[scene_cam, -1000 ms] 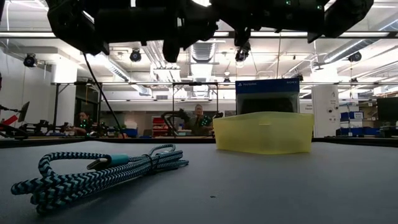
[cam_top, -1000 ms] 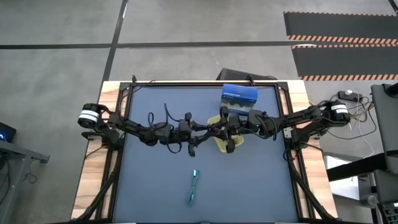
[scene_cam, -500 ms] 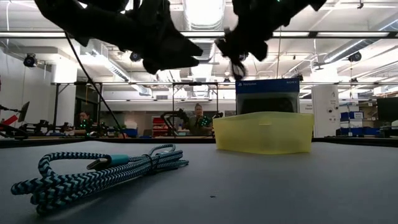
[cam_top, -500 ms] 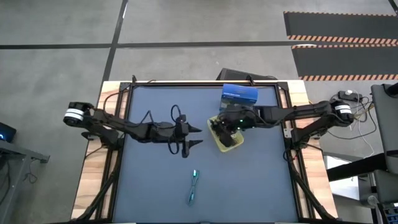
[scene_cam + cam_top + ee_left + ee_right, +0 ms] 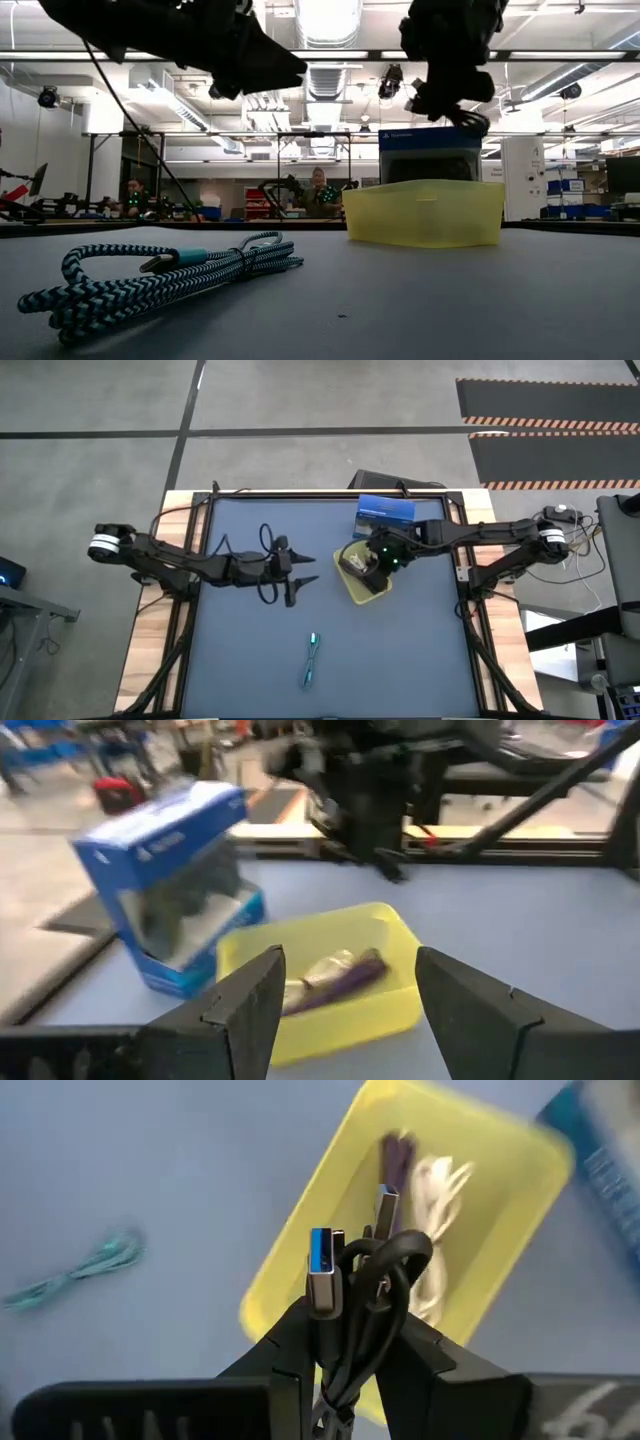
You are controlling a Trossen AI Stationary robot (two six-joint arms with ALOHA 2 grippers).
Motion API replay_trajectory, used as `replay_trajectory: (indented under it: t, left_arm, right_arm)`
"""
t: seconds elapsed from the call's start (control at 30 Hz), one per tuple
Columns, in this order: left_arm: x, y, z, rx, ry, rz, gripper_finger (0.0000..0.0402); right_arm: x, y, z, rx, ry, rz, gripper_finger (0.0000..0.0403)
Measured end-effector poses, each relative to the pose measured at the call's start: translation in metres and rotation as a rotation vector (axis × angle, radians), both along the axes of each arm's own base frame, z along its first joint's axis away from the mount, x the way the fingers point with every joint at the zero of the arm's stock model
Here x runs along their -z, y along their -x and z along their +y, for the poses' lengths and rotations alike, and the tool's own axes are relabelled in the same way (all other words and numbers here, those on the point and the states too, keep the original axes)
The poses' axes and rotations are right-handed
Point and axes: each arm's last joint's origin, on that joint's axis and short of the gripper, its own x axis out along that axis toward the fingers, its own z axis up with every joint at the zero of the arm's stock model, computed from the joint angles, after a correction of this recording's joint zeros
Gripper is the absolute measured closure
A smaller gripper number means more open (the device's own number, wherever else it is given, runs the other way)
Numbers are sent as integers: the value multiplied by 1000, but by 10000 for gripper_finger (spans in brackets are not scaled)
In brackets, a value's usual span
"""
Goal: Pick and place USB-C Cables
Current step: Put the black charger cable into the yellow bin
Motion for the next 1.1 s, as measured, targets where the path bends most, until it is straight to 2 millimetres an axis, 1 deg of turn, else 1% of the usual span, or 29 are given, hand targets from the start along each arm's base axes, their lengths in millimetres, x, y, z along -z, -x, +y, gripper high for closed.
replay_trajectory:
  t: [0.13, 0.27, 0.43, 0.53, 0.63, 0.83, 1.1]
  left_arm:
    - [-6, 2, 2, -67, -68, -12, 191]
    - [-14, 8, 5, -141, -146, -18, 191]
    - [-27, 17, 8, -213, -203, -47, 191]
    - [-32, 21, 8, -220, -199, -67, 191]
    - [-33, 22, 8, -221, -198, -68, 191]
    - [-31, 22, 8, -218, -202, -50, 191]
    - [-36, 27, 9, -218, -209, -56, 191]
  right_arm:
    - [0, 0, -1, 43, -150, -4, 336]
    - [-2, 1, -7, 116, -279, 3, 335]
    - [-14, -2, -17, 165, -318, -44, 335]
    - [-16, -6, -25, 181, -301, -55, 335]
    - [-10, -15, -31, 189, -297, -34, 335]
    - [14, -31, -42, 192, -326, 100, 334]
    - [42, -54, -61, 232, -339, 195, 334]
